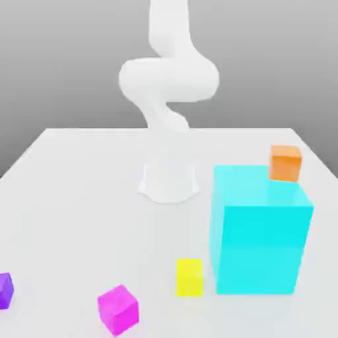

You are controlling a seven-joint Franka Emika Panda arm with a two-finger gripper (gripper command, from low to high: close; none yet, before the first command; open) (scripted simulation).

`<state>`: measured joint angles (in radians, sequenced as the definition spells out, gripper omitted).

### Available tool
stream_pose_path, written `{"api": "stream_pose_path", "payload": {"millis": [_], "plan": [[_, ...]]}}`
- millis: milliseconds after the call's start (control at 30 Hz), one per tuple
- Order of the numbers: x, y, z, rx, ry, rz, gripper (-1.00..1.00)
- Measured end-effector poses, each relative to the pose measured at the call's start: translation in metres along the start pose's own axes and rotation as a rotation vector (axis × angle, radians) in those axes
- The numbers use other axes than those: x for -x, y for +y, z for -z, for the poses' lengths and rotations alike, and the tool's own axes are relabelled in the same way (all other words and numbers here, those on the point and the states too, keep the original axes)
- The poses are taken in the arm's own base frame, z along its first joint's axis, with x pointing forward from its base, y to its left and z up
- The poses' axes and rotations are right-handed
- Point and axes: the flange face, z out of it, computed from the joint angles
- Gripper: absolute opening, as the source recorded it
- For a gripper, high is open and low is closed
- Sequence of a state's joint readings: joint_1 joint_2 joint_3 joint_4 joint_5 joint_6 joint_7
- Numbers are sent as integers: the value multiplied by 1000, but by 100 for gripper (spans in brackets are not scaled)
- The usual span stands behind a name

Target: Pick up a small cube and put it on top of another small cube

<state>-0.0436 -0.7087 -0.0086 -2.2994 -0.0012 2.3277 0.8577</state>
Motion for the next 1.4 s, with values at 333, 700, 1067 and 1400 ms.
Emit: {"api": "stream_pose_path", "payload": {"millis": [333, 700, 1067, 1400], "plan": [[-63, 89, -171, 272, -50, -411, 0], [-87, 274, -316, 567, -53, -894, 0], [-31, 445, -422, 786, -46, -1229, 0], [-25, 453, -431, 787, -45, -1233, -100]]}}
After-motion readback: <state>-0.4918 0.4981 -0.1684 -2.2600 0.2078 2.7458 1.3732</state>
